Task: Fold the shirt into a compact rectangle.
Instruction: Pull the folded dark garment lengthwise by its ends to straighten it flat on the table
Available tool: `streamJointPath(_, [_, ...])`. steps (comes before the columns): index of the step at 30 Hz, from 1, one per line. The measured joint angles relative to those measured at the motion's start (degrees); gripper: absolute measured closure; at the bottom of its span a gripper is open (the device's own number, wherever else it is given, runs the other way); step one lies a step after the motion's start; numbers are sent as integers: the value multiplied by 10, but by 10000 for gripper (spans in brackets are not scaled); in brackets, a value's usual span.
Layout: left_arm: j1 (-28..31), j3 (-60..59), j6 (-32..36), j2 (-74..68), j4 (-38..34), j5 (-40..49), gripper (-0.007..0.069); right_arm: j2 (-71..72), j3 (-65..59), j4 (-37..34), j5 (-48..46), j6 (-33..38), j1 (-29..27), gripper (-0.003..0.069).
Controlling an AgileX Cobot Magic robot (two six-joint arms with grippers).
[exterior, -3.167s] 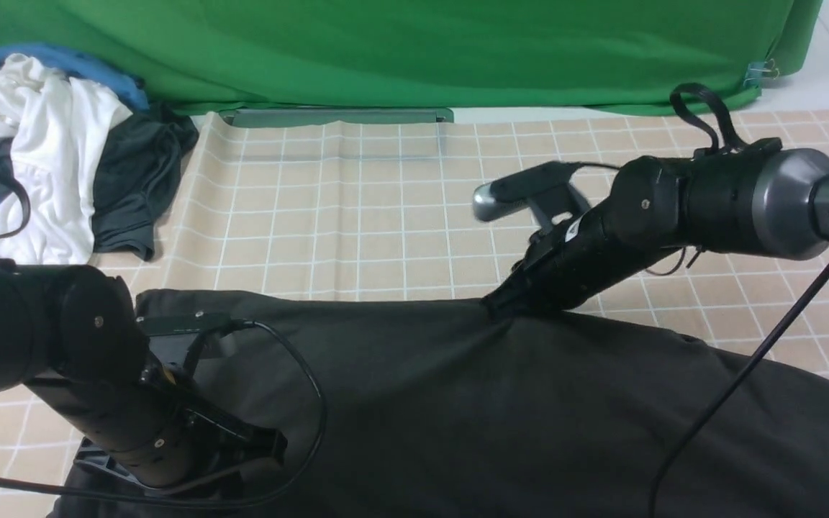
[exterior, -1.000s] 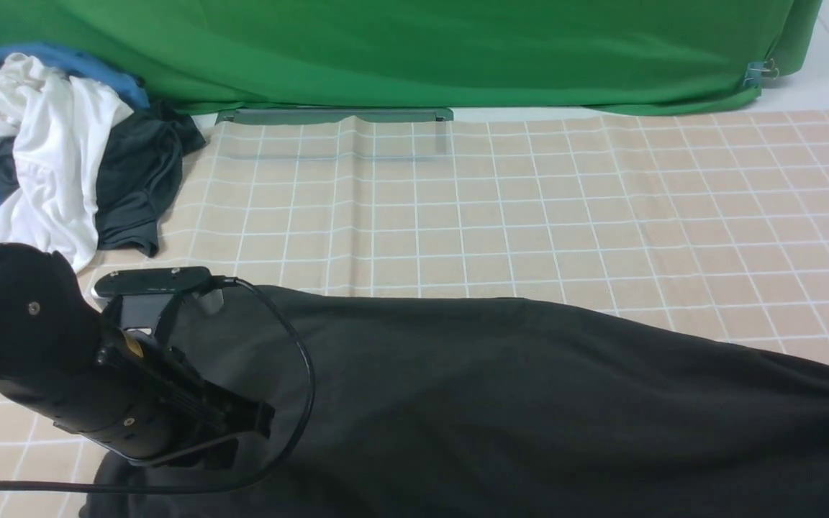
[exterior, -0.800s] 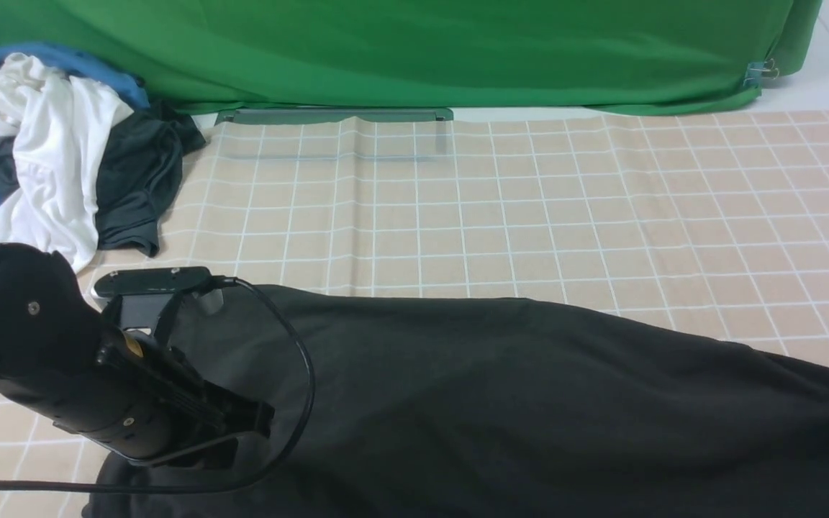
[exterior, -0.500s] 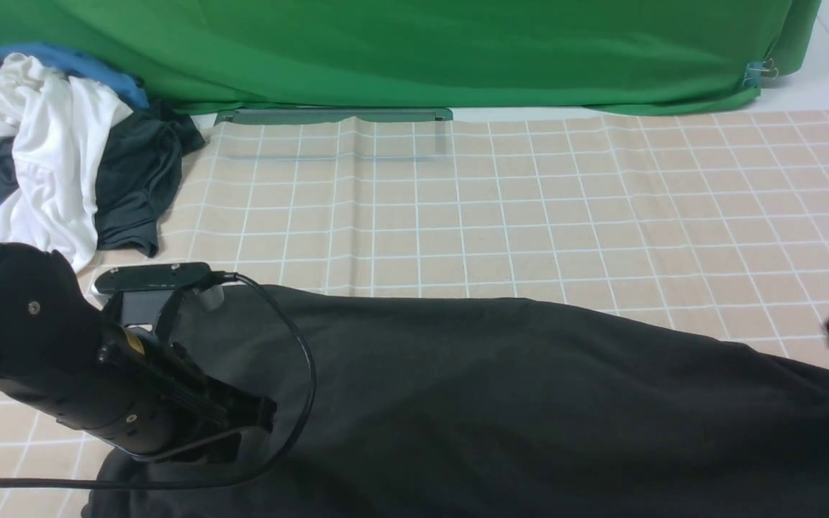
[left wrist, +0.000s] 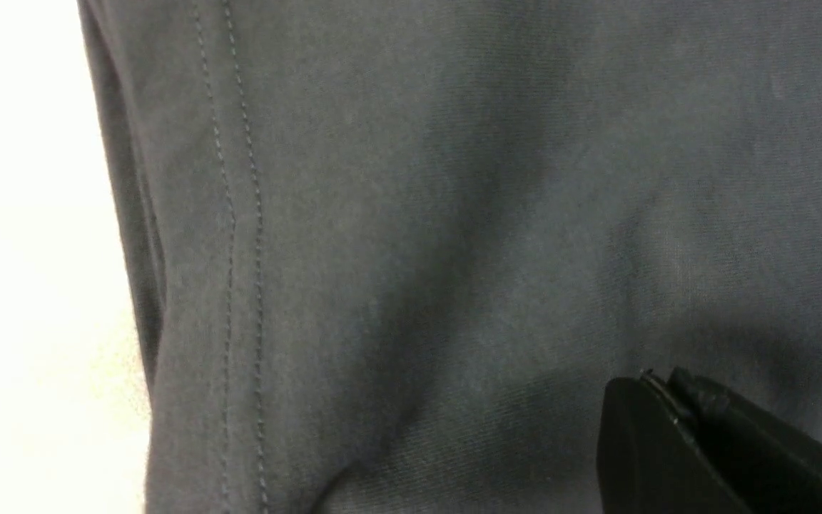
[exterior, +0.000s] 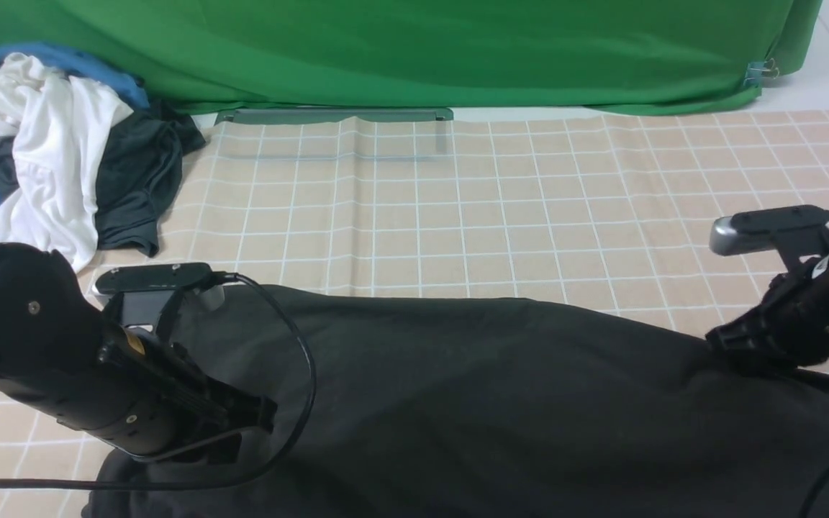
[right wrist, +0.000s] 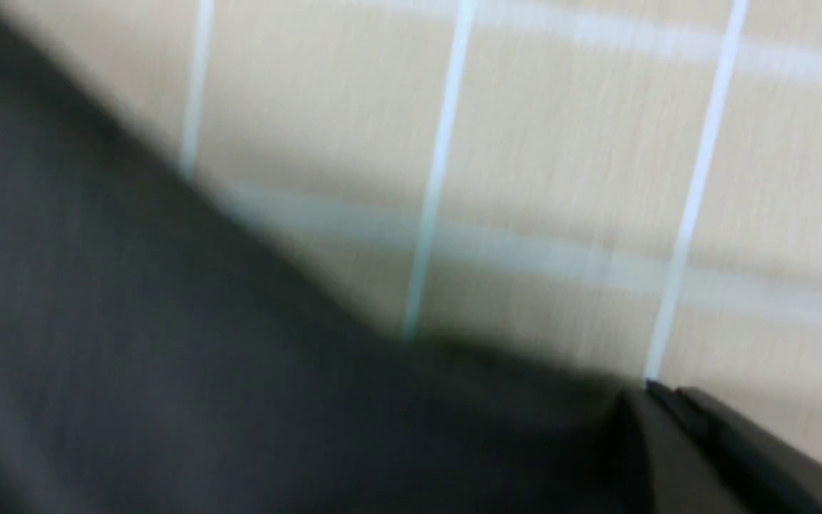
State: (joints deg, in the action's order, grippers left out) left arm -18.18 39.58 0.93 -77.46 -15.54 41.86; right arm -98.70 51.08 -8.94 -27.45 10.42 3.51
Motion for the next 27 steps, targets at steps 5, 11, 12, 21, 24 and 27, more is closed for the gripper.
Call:
streamJointPath(5, [0, 0, 0, 0, 0, 0, 606, 5, 19, 3, 23, -17, -11, 592])
streamJointPath(11, [0, 0, 6, 23, 0, 8, 606, 58, 53, 46, -124, -38, -29, 588])
streamJointPath(12, [0, 0, 6, 35, 2, 12, 606, 73, 54, 52, -151, -45, -39, 588])
streamJointPath(21, [4, -26, -38, 142, 60, 44, 606, 149, 51, 71, -312, -77, -171, 391])
streamJointPath(24, [5, -51, -40, 142, 60, 32, 606, 149, 37, 73, -316, -78, -185, 267])
streamJointPath(27, [9, -86, -43, 133, 58, 14, 606, 149, 4, 73, -310, -78, -187, 170])
